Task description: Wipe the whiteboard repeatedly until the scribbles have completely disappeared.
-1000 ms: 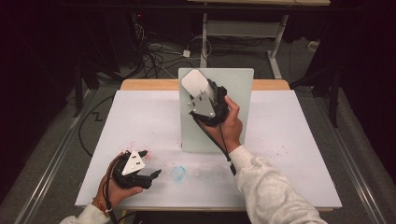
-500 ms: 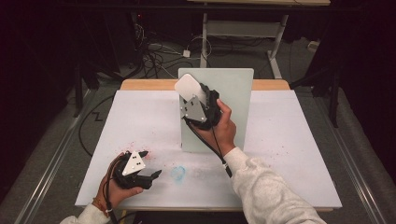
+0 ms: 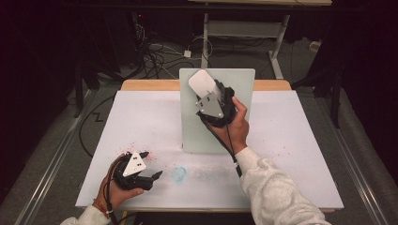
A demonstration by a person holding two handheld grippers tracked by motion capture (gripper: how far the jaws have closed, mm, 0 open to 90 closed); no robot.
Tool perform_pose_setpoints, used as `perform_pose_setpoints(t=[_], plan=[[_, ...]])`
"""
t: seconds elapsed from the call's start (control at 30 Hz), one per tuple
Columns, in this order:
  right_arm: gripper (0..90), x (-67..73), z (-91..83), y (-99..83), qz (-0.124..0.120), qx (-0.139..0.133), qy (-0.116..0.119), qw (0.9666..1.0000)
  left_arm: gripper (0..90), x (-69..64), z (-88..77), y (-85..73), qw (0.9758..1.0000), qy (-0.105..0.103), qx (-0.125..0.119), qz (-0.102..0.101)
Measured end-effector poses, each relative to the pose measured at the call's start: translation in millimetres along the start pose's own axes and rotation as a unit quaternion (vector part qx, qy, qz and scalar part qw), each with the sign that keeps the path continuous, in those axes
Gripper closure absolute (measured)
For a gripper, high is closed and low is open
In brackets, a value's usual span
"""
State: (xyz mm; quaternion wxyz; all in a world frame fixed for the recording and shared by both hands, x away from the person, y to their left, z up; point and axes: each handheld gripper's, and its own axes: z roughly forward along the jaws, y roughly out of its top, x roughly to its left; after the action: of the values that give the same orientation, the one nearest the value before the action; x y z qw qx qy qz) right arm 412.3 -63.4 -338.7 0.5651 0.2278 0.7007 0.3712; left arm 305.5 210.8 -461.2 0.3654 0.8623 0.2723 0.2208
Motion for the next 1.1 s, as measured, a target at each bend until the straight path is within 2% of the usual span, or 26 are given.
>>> perform_pose_setpoints(t=[0.17, 0.3, 0.47, 0.63, 0.77, 0.9, 0.97, 1.1], plan=[[30.8, -15.3, -1.5, -2.3, 0.027, 0.001, -0.013, 0.9995, 18.5, -0.5, 0.9, 0.5, 1.0000, 0.000, 0.000, 0.000], [30.8, -12.1, -0.6, -0.1, 0.029, 0.000, -0.018, 0.9994, 18.5, -0.9, 1.5, 1.1, 1.0000, -0.001, 0.000, 0.002], [30.8, 4.0, 1.8, 2.9, 0.026, -0.003, 0.004, 0.9996, 18.5, -0.4, 1.6, 0.4, 1.0000, -0.001, 0.001, 0.000], [30.8, 30.3, 1.7, -0.8, -0.009, -0.006, 0.017, 0.9998, 18.5, -0.4, 1.3, 0.2, 1.0000, -0.001, 0.000, 0.003], [30.8, 38.5, -0.4, -5.7, -0.017, -0.005, 0.021, 0.9996, 18.5, 0.5, -0.2, -0.3, 1.0000, 0.001, 0.000, 0.000], [30.8, 35.6, 0.4, -3.3, -0.024, -0.002, 0.029, 0.9993, 18.5, 0.7, -0.1, -0.4, 1.0000, 0.001, 0.000, 0.000], [30.8, 34.4, 1.2, -1.1, -0.020, -0.003, 0.026, 0.9995, 18.5, 0.6, 0.2, -0.4, 1.0000, 0.001, 0.001, 0.000], [30.8, 21.5, 6.8, 12.6, -0.013, -0.009, 0.022, 0.9996, 18.5, 1.0, 1.2, -1.1, 1.0000, 0.001, 0.004, 0.000]])
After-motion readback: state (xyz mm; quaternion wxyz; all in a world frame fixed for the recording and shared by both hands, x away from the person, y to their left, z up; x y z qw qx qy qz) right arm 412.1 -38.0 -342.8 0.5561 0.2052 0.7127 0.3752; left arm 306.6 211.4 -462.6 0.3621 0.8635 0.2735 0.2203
